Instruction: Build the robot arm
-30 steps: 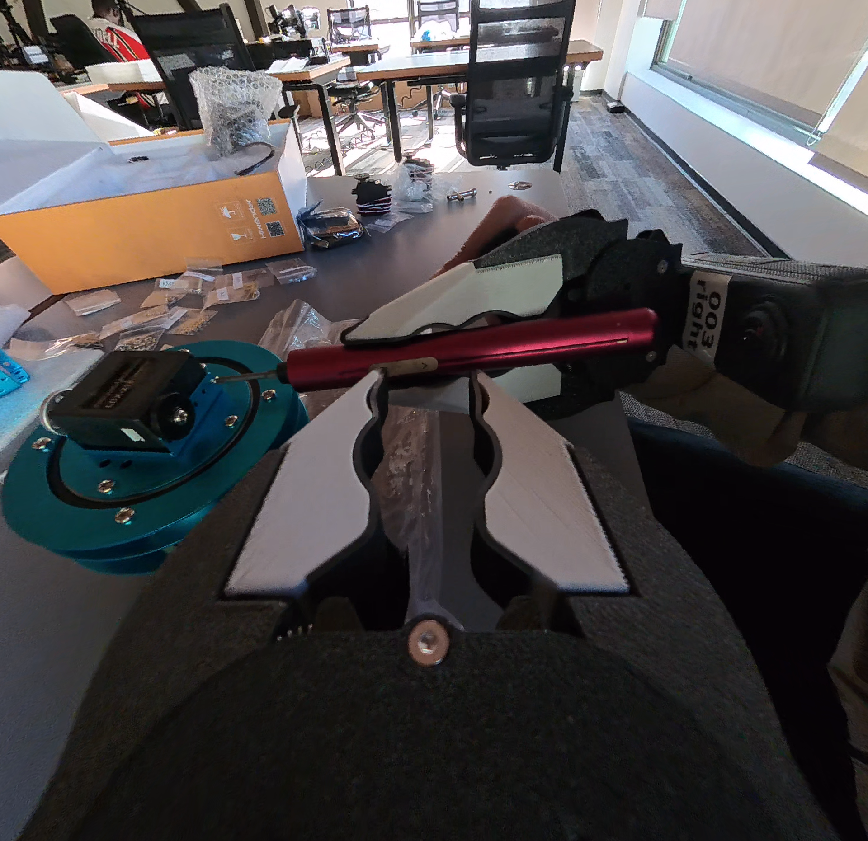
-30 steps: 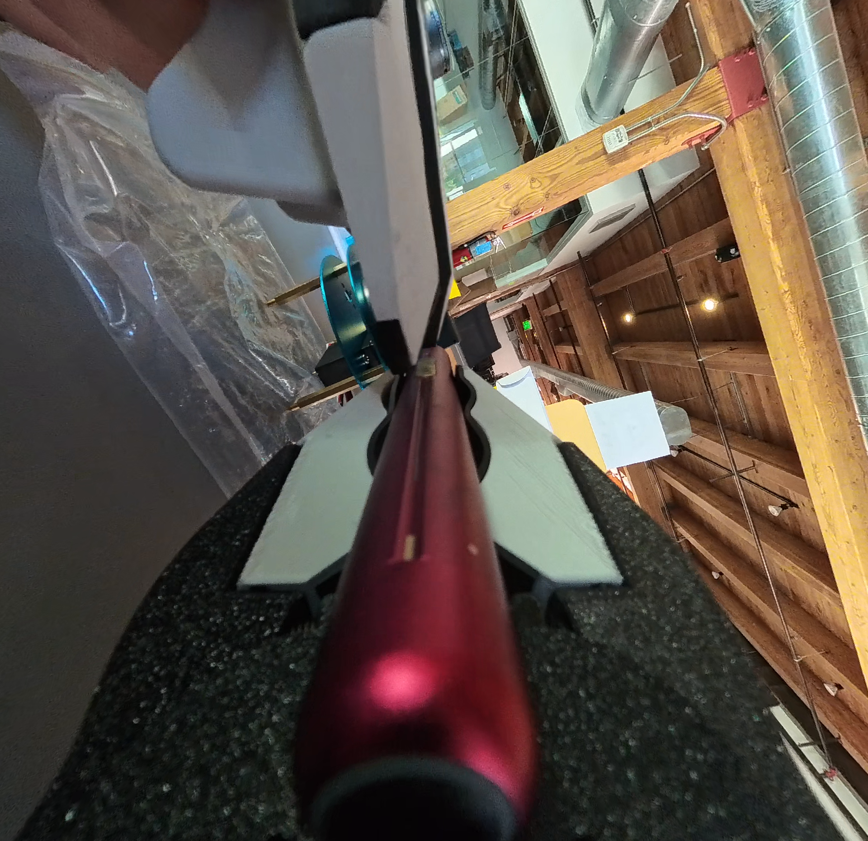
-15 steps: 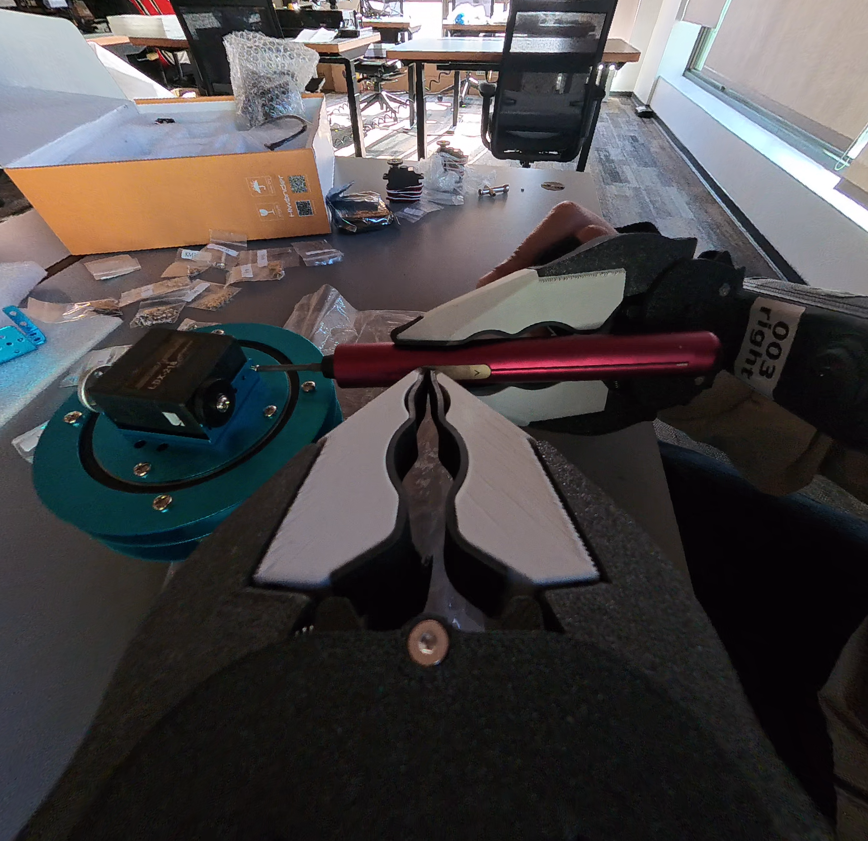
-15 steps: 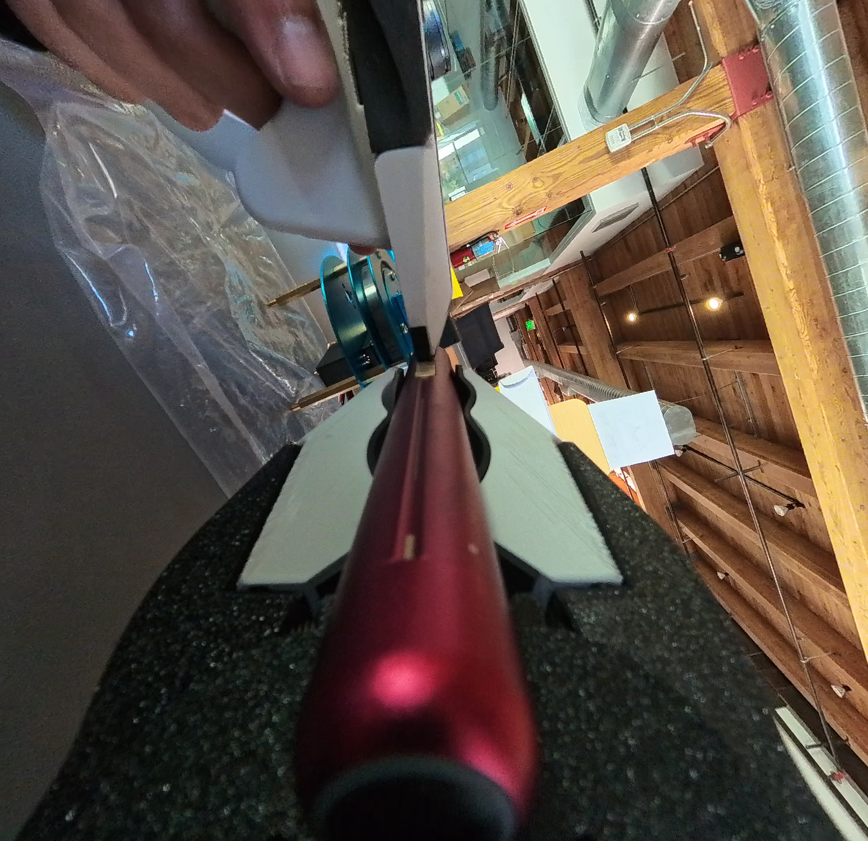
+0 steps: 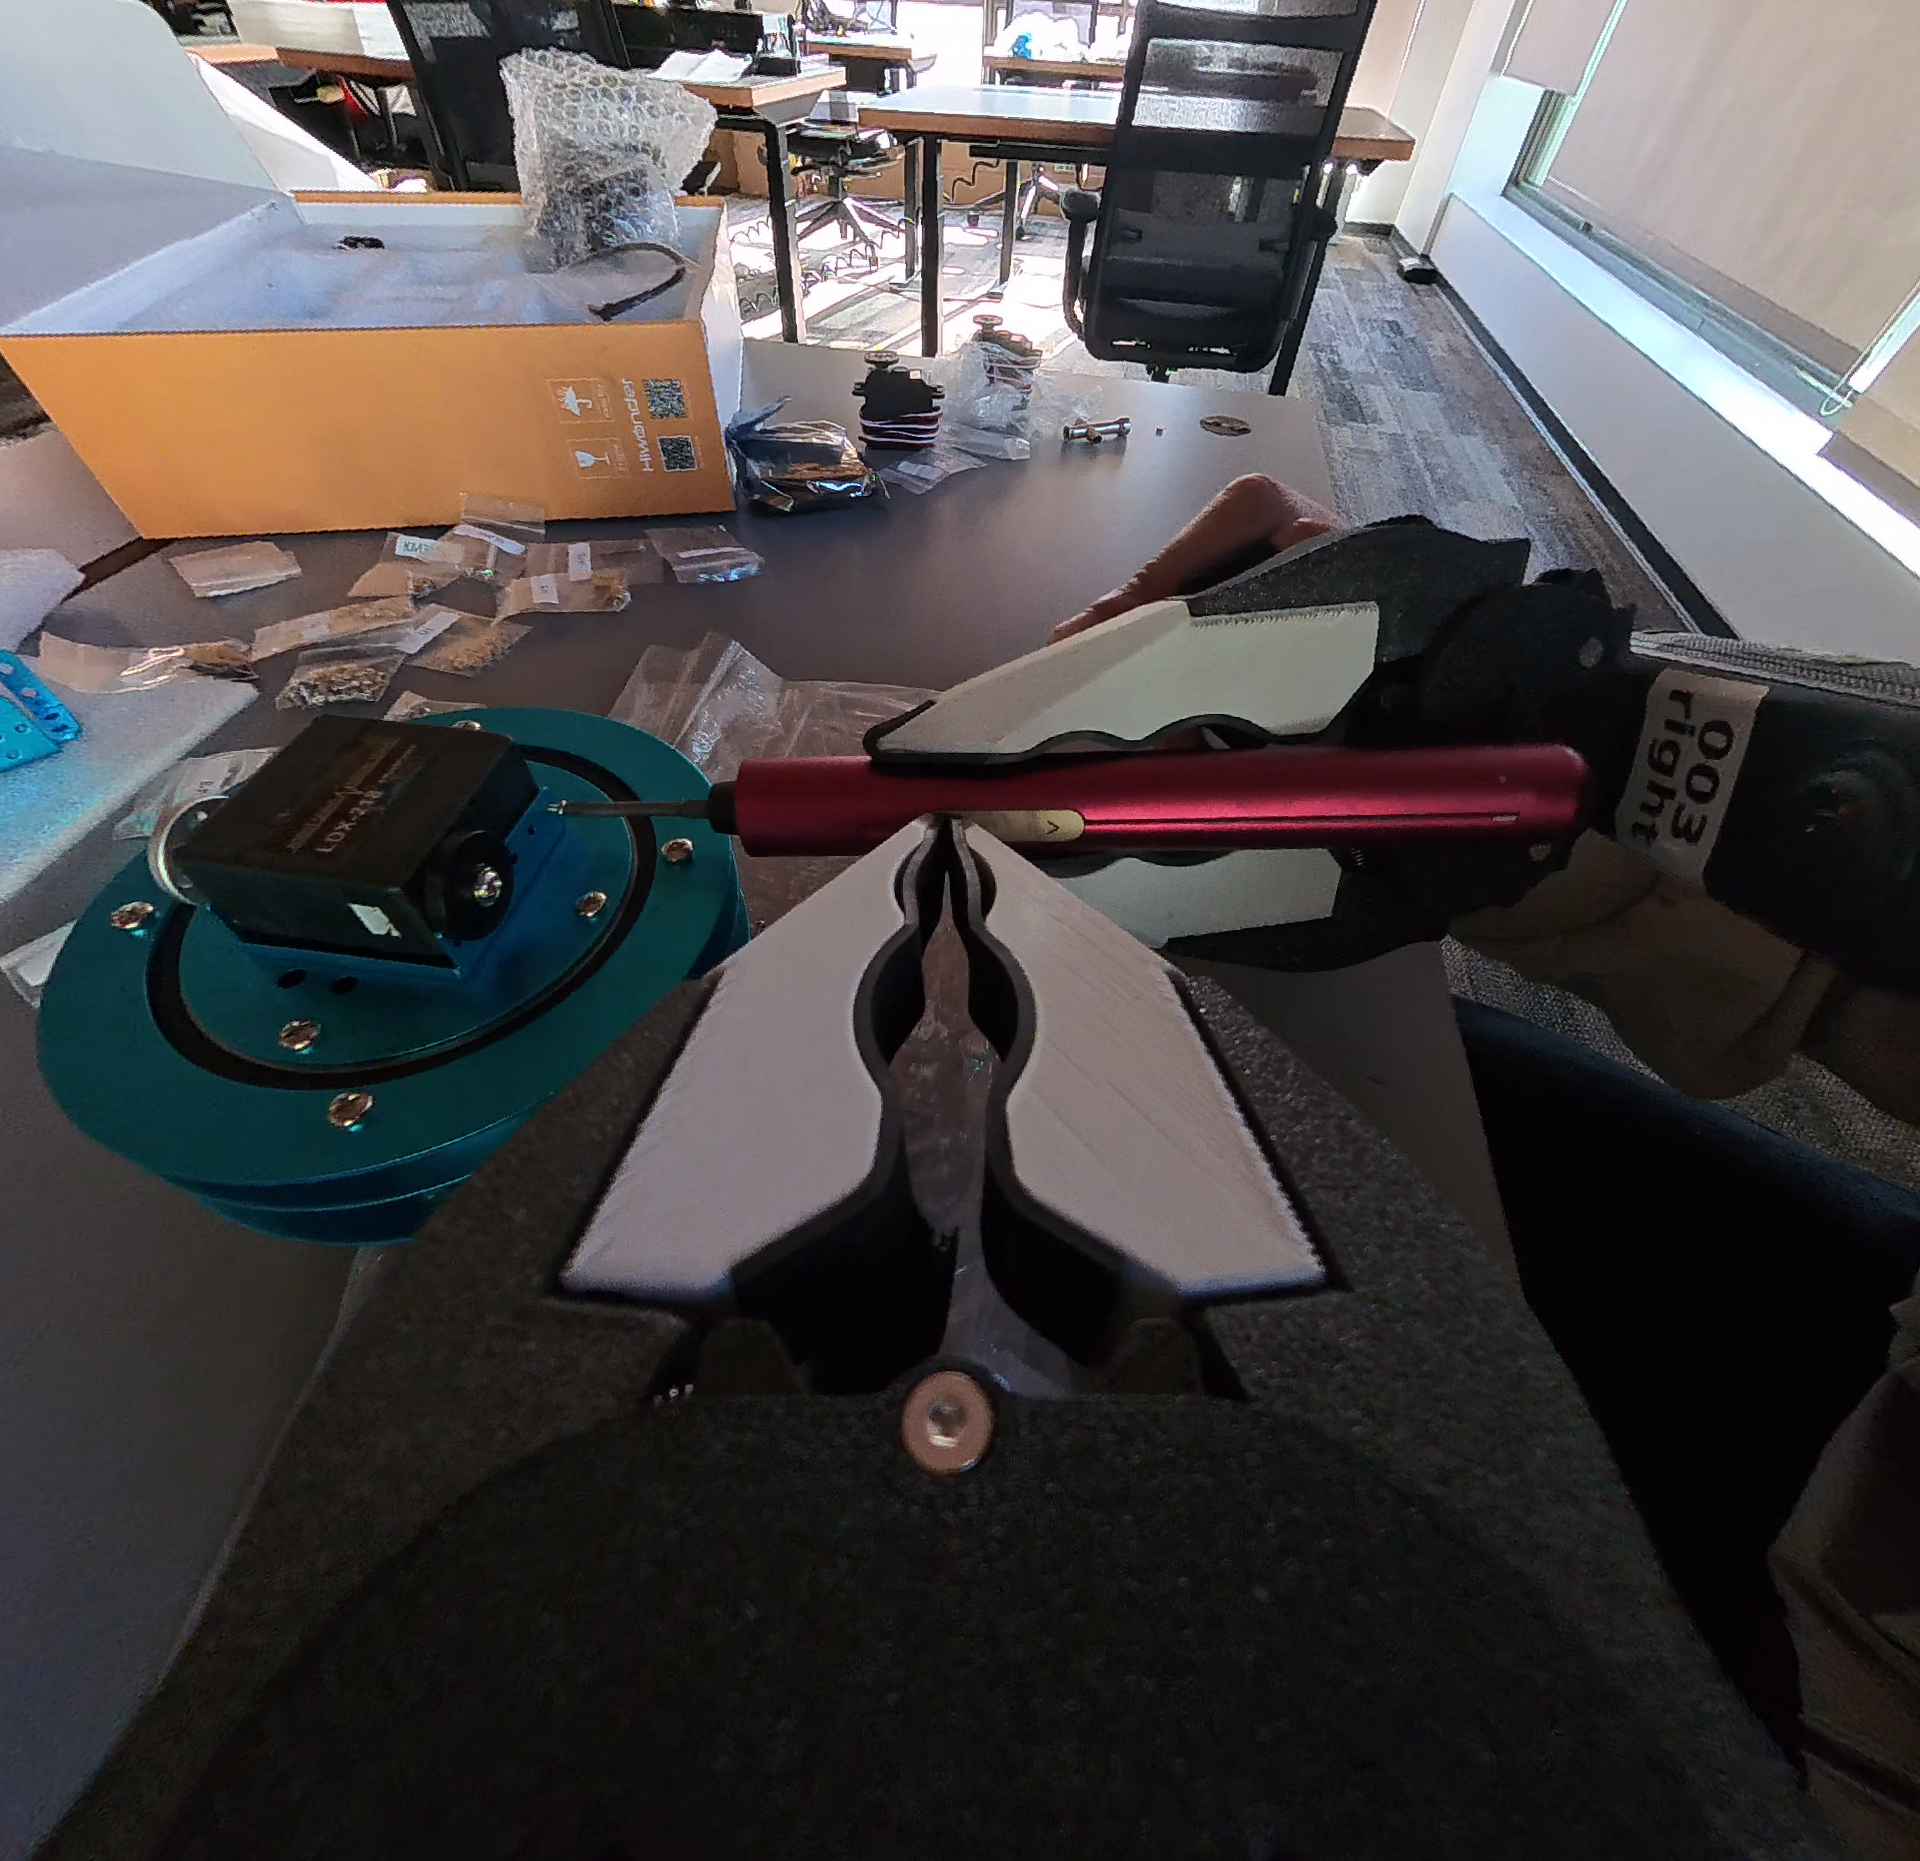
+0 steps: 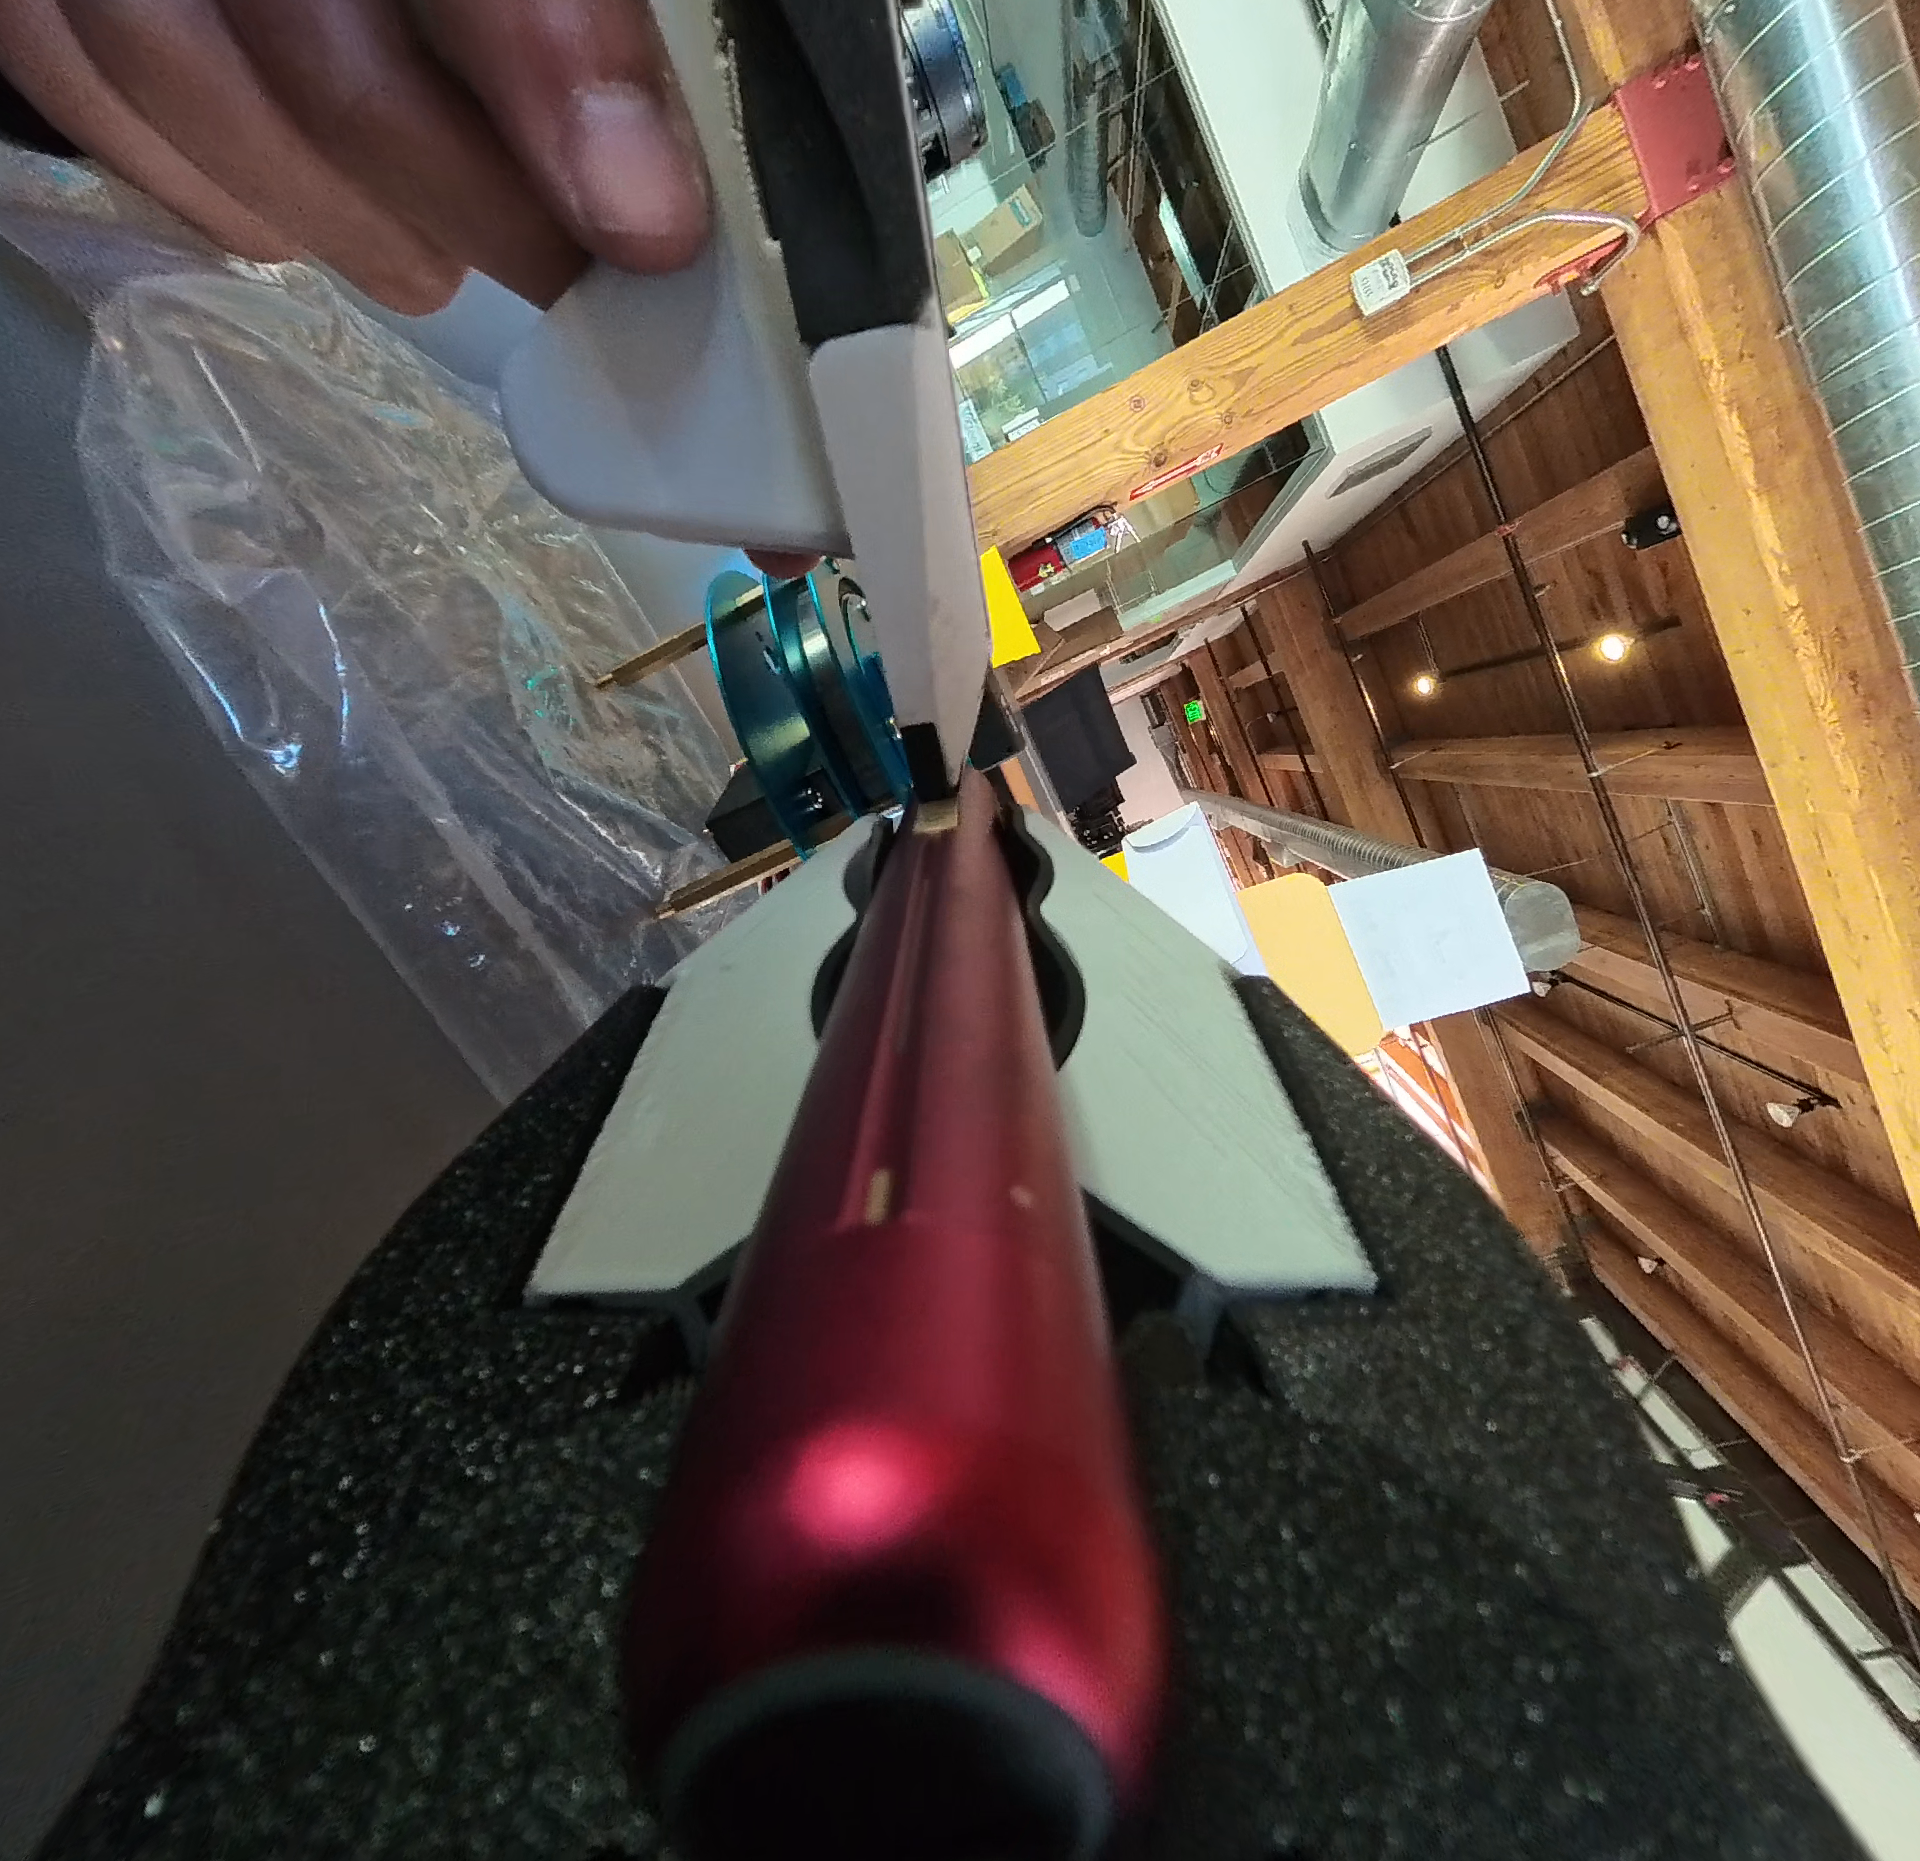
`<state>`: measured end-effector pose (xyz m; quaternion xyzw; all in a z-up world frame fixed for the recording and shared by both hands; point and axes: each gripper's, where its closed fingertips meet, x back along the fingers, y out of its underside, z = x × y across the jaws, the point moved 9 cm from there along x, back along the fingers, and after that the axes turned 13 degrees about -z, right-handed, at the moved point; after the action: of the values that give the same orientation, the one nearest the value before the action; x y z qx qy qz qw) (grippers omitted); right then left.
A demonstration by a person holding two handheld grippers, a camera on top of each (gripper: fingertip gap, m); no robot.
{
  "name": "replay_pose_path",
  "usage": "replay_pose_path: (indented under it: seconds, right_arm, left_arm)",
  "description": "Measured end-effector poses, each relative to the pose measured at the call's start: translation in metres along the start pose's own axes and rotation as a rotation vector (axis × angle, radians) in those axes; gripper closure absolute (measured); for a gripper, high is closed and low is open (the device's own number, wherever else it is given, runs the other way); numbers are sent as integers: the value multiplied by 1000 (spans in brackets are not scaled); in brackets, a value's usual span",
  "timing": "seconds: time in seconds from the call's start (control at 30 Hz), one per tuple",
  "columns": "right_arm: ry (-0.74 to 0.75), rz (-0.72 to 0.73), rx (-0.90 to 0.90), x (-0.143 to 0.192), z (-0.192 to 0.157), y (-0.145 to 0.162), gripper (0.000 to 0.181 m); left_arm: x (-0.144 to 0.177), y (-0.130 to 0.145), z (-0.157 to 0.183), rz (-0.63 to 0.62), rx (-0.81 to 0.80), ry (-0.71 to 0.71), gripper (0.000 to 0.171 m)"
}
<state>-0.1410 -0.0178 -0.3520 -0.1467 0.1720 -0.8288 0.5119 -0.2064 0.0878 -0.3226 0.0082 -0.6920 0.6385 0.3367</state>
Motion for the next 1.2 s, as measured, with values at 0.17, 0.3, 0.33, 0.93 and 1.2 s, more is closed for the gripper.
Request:
replay_pose_path:
  seconds: [0.17,0.3,0.33,0.93,1.2]
  right_arm:
    - [10,8,27,-2,-1,1,162]
    - [9,8,28,-4,0,1,162]
    - [8,8,27,-4,0,2,162]
    - [14,5,10,-8,1,4,162]
    - [46,-4,59,-9,-3,3,162]
  left_arm:
    - [0,1,-2,0,20,8,171]
    - [-1,2,-6,13,64,38,171]
    - [-2,2,-6,17,70,42,171]
    - [21,15,16,6,521,249,135]
    - [1,21,32,69,845,434,127]
